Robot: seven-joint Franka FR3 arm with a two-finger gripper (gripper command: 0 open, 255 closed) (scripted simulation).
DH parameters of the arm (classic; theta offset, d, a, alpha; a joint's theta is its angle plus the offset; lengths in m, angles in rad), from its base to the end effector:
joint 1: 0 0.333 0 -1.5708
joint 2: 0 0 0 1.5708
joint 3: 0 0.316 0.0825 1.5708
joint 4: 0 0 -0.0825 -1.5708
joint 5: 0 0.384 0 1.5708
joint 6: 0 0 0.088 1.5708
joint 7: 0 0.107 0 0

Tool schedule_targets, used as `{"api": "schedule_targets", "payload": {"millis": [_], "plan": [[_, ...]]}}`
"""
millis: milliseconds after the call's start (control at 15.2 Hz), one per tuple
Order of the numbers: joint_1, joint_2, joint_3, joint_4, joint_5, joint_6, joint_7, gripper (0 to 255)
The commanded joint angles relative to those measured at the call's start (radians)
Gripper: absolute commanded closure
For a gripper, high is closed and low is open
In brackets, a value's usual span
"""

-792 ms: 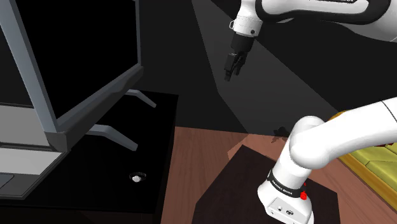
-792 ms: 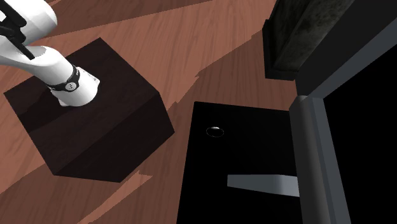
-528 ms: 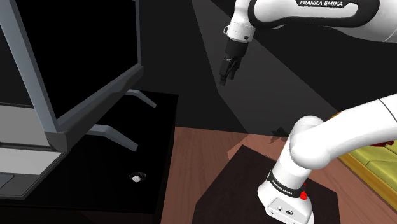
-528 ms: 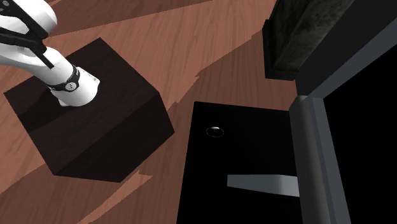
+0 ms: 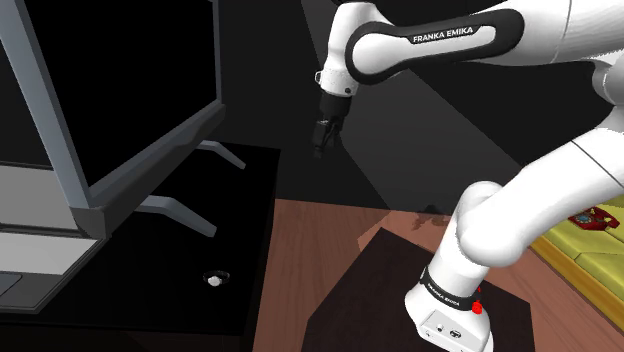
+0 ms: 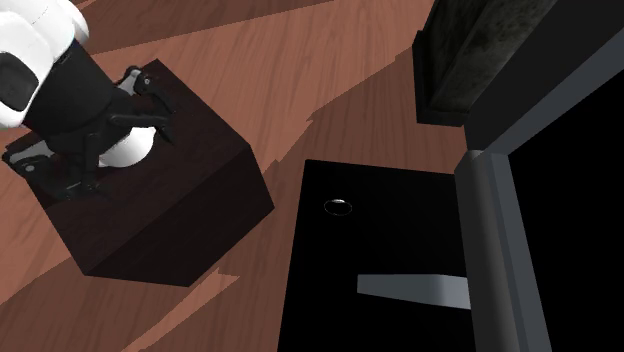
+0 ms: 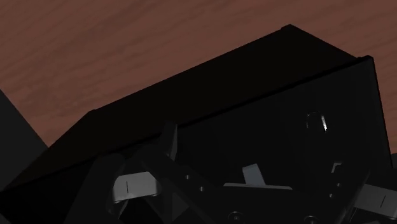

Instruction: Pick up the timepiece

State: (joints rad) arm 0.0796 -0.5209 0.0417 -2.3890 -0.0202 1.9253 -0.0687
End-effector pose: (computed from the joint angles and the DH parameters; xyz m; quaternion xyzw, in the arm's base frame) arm 0.3967 0.0485 0.5126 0.9948 0.0956 0.0288 0.0193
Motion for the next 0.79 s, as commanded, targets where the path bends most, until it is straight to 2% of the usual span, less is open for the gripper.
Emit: {"api": "schedule_targets", "payload": {"millis": [0, 726], "plan": [[0.013, 0.06, 0.007, 0.001, 0.009, 0.055, -0.01, 0], [0.08, 0.414, 0.061, 0.07, 0.047, 0.308, -0.053, 0]]}}
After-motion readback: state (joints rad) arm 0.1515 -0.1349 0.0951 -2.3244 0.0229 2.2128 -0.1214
